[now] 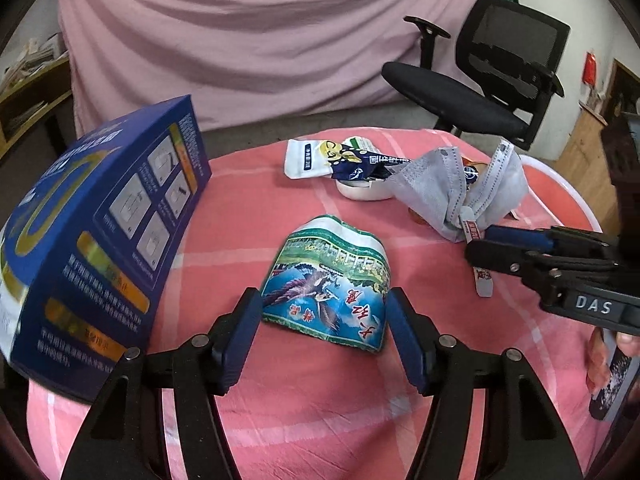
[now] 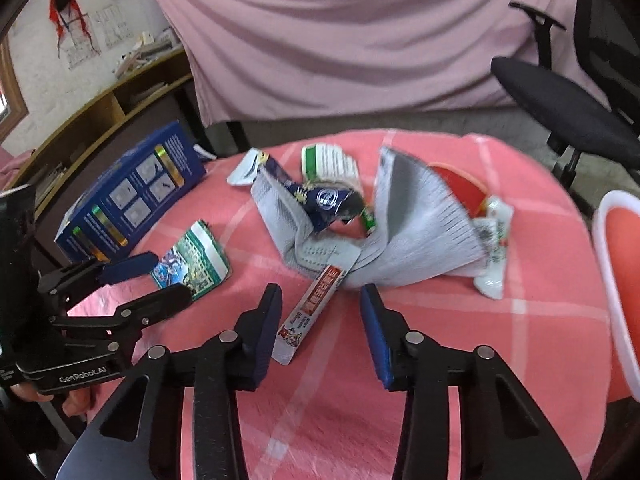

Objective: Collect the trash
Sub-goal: 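Grasp the green snack wrapper with the left gripper while the right grasps the white tube, then carry the wrapper and tube in both grippers over the red bin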

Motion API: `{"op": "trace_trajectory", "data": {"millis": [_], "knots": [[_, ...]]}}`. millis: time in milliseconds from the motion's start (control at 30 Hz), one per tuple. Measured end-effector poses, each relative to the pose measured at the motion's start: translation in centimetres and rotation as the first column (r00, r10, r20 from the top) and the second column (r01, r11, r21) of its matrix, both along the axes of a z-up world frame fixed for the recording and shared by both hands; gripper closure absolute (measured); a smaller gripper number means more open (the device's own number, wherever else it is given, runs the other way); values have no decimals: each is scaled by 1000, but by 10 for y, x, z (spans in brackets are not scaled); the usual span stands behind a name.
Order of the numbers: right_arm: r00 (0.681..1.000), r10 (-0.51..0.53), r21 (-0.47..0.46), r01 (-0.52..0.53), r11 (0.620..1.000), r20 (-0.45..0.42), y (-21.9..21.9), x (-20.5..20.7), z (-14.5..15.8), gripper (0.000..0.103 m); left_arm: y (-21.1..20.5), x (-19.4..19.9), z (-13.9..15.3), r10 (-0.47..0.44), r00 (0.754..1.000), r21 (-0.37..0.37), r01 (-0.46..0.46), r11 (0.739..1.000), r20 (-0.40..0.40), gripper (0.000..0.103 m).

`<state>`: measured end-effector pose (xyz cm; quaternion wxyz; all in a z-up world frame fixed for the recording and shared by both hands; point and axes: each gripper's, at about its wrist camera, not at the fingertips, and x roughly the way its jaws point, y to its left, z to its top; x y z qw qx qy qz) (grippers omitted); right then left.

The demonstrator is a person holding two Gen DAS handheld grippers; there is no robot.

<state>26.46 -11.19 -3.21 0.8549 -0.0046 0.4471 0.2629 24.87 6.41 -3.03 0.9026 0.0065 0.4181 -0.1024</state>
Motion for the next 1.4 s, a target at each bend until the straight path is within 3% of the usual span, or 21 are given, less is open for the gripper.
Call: {"op": "trace_trajectory", "data": {"millis": [100,233,333,767,1000,1267,1400], "knots": [[1000,6,-1,-6,1000,-27,-1,4,-4,68,-8,10,-2,-23,1000,21,23,1000,-8,45],[1000,7,-2,-7,1000,-31,-3,6,-4,82,-15,19,-4,-53,998,52,54,997,-17,45],[999,20,2,-19,1000,-34,-5,7,-5,87,-20,21,-7,-63,998,78,64,995,-22,48],[993,116,42,-116,992,12,-6,-11,1,97,-25,12,-9,-50,999,98,49,994,8,83],[988,136,96,-143,985,74,-10,-20,10,98,-24,-13,-6,16,999,66,-19,998,48,88],[970,130,159,-165,973,206,-25,-39,31,98,-28,-51,16,98,977,-20,-96,995,192,88],[972,155,167,-184,969,176,-23,-36,28,98,-28,-55,13,151,977,-54,-144,988,148,88]]}}
